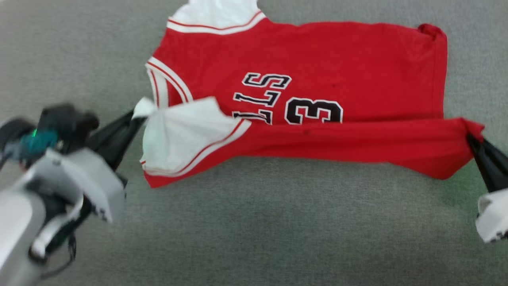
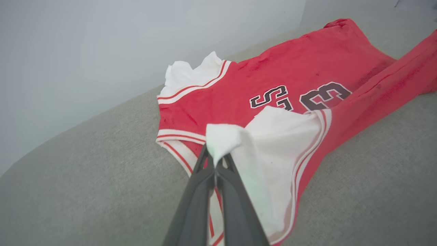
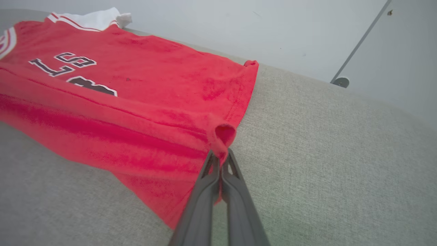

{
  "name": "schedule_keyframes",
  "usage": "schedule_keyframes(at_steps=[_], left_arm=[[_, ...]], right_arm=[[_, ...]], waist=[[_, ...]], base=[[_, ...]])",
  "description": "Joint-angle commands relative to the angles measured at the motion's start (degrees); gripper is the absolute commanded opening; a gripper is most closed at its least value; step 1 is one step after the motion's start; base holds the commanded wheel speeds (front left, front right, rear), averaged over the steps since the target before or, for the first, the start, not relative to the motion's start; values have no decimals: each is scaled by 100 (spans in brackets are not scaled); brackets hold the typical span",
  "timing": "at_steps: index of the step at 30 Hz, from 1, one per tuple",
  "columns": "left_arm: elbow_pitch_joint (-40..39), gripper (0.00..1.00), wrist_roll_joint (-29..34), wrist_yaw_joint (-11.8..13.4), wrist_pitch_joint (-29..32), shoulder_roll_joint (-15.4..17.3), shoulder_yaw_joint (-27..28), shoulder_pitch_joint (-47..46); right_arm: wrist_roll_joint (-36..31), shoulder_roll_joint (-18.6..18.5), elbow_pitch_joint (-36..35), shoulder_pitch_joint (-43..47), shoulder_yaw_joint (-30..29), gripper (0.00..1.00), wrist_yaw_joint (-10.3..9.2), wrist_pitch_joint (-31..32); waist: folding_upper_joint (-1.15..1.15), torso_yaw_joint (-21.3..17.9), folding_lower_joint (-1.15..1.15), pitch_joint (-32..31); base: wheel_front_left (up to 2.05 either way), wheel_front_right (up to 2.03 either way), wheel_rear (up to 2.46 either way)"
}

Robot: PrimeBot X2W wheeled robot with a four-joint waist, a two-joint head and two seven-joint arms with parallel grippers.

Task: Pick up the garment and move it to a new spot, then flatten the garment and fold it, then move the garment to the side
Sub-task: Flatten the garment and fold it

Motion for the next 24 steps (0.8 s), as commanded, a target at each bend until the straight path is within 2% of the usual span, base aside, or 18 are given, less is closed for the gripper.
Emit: schedule_keyframes(at_steps=[1, 4, 7, 12, 19, 20, 21, 24], left_arm=[[181, 0, 16, -119, 44, -84, -59, -260], [793, 0, -6, -360, 197, -248, -277, -841], [1372, 0, -56, -489, 353, -374, -566, -1337], [2106, 0, -296, -541, 538, -528, -1184, -1978], [2768, 0, -1184, -541, 873, -619, -2016, -2523], [2857, 4, -1287, -541, 944, -622, -2088, -2582], [2953, 13, -1380, -541, 1012, -631, -2169, -2636], [3209, 30, -1623, -542, 1158, -678, -2306, -2775]], right_arm=[[44, -23, 82, -170, 39, 0, -8, 48], [82, -14, 309, -509, 133, 0, -8, 262], [164, 34, 444, -764, 256, 0, -8, 500], [327, 103, 523, -1032, 458, 0, -8, 846], [551, 86, 453, -1191, 663, 0, -7, 1416], [580, 92, 454, -1191, 657, 0, -7, 1514], [610, 90, 445, -1190, 666, 0, -7, 1607], [678, 86, 411, -1220, 668, 0, -7, 1832]], waist=[[0, -120, 0, 182], [0, -143, 0, 296], [0, -159, 0, 387], [0, -179, 0, 473], [0, -166, 0, 495], [0, -161, 0, 484], [0, -154, 0, 465], [0, -137, 0, 391]], base=[[0, 0, 0], [0, 0, 0], [0, 0, 0], [0, 0, 0], [0, 0, 0], [0, 0, 0], [0, 0, 0], [0, 0, 0]])
